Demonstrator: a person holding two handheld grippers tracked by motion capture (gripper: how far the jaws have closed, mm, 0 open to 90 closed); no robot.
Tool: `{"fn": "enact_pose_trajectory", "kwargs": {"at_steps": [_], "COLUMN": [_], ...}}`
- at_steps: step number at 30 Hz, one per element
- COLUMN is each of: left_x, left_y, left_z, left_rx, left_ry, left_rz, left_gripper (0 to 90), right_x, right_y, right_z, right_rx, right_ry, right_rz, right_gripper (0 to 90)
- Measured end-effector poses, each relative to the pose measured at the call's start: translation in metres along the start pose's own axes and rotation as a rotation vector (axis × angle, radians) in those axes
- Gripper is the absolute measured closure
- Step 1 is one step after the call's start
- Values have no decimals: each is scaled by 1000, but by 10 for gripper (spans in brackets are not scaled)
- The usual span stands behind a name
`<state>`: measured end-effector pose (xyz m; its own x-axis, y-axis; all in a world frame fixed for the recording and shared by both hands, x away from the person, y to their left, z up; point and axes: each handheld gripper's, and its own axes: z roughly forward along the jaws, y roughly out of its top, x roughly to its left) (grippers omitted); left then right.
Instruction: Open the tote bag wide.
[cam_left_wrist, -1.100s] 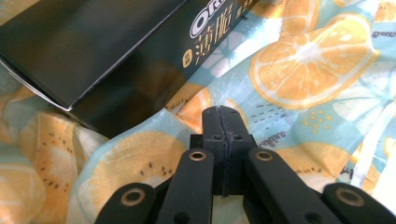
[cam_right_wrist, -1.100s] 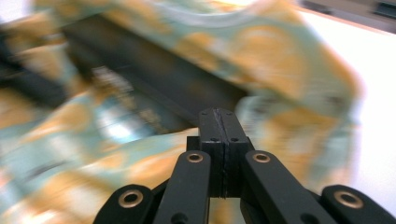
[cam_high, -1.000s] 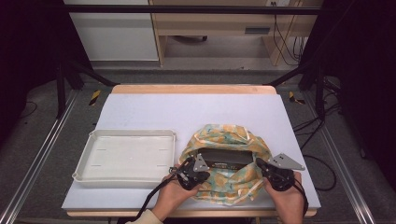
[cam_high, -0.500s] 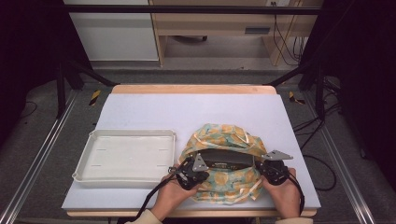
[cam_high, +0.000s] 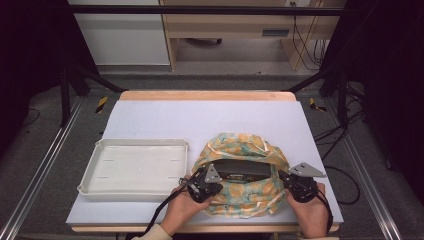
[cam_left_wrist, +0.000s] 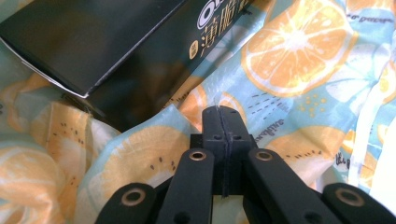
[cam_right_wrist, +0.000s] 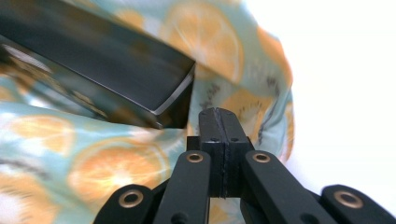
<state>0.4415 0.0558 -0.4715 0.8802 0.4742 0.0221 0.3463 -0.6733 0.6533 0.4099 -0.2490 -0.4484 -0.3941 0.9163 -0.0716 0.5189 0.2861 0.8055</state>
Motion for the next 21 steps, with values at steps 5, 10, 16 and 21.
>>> {"fn": "enact_pose_trajectory", "kwargs": {"at_steps": [5, 10, 16, 21], "left_x": [0, 2, 2, 5], "left_y": [1, 2, 2, 3], "left_z": [-1, 0, -1, -1], "left_rx": [13, 21, 25, 30], "left_ry": [-3, -11, -13, -10], "left_rz": [7, 13, 19, 19], "left_gripper": [900, 900, 900, 900], "right_x": [6, -2, -27, -37], "right_y": [24, 50, 43, 30], "right_z": [-12, 10, 54, 71], "right_rx": [-106, -133, 0, 69], "right_ry": [21, 89, 146, 178], "right_rz": [-74, -111, -41, 10], "right_gripper": [900, 900, 900, 900]}}
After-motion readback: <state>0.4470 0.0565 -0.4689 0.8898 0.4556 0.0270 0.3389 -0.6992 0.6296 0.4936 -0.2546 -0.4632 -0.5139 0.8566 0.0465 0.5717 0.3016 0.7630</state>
